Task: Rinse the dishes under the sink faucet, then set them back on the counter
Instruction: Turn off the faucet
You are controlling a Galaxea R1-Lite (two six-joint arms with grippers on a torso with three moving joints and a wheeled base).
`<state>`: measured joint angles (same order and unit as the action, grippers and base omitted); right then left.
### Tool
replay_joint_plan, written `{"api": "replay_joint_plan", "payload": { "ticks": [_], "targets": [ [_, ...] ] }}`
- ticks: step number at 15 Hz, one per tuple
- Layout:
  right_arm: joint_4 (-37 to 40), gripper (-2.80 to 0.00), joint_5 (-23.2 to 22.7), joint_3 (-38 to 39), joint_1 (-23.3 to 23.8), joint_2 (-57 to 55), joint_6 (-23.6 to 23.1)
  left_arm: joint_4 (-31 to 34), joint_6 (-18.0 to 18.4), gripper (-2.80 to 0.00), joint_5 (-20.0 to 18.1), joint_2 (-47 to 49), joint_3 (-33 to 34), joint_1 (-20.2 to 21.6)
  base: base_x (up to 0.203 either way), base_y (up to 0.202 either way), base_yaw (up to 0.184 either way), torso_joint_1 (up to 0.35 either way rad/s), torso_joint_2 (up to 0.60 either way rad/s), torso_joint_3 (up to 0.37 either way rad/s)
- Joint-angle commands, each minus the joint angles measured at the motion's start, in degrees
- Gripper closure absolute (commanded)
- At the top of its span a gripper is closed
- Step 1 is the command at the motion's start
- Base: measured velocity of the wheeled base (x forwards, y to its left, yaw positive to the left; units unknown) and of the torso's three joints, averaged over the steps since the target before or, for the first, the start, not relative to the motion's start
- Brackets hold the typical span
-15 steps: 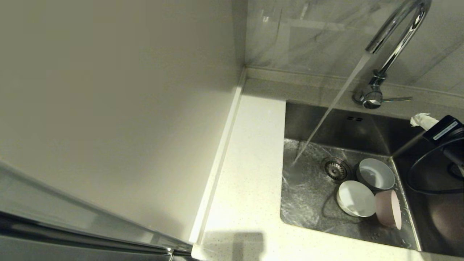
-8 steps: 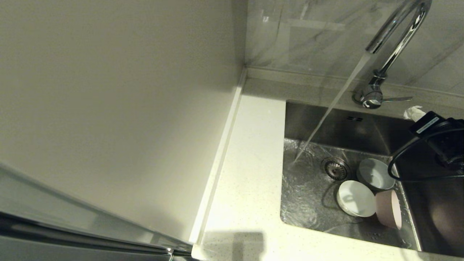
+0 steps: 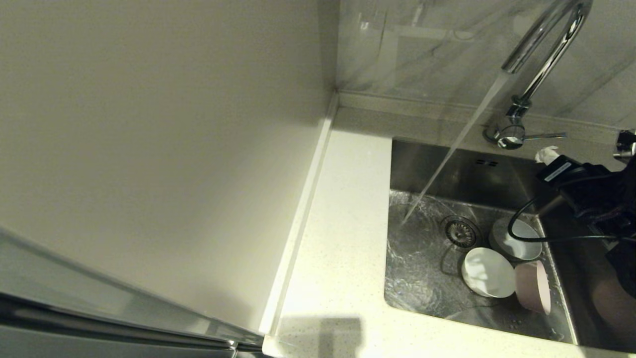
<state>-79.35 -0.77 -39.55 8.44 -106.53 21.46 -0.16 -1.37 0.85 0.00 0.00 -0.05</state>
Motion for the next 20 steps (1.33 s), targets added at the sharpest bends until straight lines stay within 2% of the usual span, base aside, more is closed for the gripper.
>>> {"api": "replay_joint_plan", "payload": {
  "ticks": [1,4,11,20],
  "targets": [
    [-0.47,0.0,0.0,-2.33,0.32,-2.27,-0.34,-0.02,0.03,0.0,0.03,-0.22,0.0,0.03,0.0,0.0,0.0,0.0,0.0,0.0],
    [-2.08,0.0,0.0,-4.25,1.0,-4.88,-2.52,-0.02,0.03,0.0,0.03,-0.21,0.0,-0.03,0.0,0.0,0.0,0.0,0.0,0.0],
    [-3.15,0.0,0.0,-9.21,2.19,-8.32,-2.56,-0.02,0.01,0.0,0.03,-0.18,0.0,0.05,0.0,0.0,0.0,0.0,0.0,0.0],
    [-0.97,0.0,0.02,-16.61,2.13,-10.64,-2.56,-0.02,-0.04,0.0,0.03,-0.18,0.0,0.05,0.0,0.0,0.0,0.0,0.0,0.0]
  ]
}}
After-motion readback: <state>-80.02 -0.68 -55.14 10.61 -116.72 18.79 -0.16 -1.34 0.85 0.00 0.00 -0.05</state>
